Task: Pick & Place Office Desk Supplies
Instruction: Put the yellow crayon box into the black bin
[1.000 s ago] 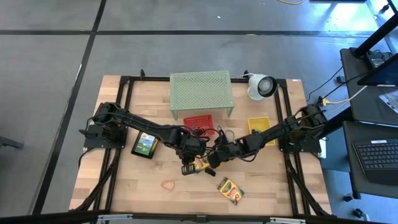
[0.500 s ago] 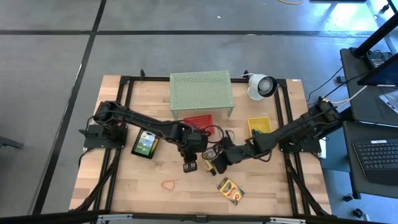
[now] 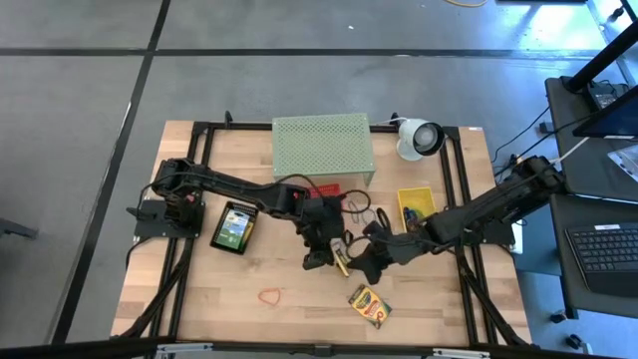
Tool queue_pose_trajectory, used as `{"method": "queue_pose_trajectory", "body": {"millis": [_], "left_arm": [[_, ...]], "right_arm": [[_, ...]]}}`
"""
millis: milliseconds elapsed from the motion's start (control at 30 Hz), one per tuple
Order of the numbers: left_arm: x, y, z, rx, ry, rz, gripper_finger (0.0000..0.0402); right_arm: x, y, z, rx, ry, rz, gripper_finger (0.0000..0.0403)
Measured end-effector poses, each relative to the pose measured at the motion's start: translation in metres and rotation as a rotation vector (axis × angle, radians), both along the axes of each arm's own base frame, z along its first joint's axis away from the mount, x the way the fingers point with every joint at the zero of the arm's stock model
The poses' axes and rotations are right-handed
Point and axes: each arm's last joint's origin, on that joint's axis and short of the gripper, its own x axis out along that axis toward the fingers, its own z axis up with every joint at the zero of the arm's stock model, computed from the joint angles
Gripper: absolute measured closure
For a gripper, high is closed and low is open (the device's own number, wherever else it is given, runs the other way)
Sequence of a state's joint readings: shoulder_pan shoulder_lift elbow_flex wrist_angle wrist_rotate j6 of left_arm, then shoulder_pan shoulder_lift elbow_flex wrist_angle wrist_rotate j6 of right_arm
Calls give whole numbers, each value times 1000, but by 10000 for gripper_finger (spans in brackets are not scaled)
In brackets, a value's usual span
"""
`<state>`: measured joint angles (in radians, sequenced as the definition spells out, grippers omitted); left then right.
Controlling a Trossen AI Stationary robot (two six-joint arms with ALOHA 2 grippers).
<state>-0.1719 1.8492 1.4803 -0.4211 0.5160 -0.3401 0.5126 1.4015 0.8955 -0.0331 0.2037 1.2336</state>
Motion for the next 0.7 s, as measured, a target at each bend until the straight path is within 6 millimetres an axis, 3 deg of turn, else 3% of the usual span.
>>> {"method": "queue_pose_trajectory", "body": {"millis": [433, 700], "left_arm": [[10, -5, 21, -243, -164, -154, 240], [22, 16, 39, -283, -373, -136, 215]], "right_arm": [[-54, 12, 54, 127, -148, 92, 403], [-80, 15, 75, 207, -218, 94, 403]]}}
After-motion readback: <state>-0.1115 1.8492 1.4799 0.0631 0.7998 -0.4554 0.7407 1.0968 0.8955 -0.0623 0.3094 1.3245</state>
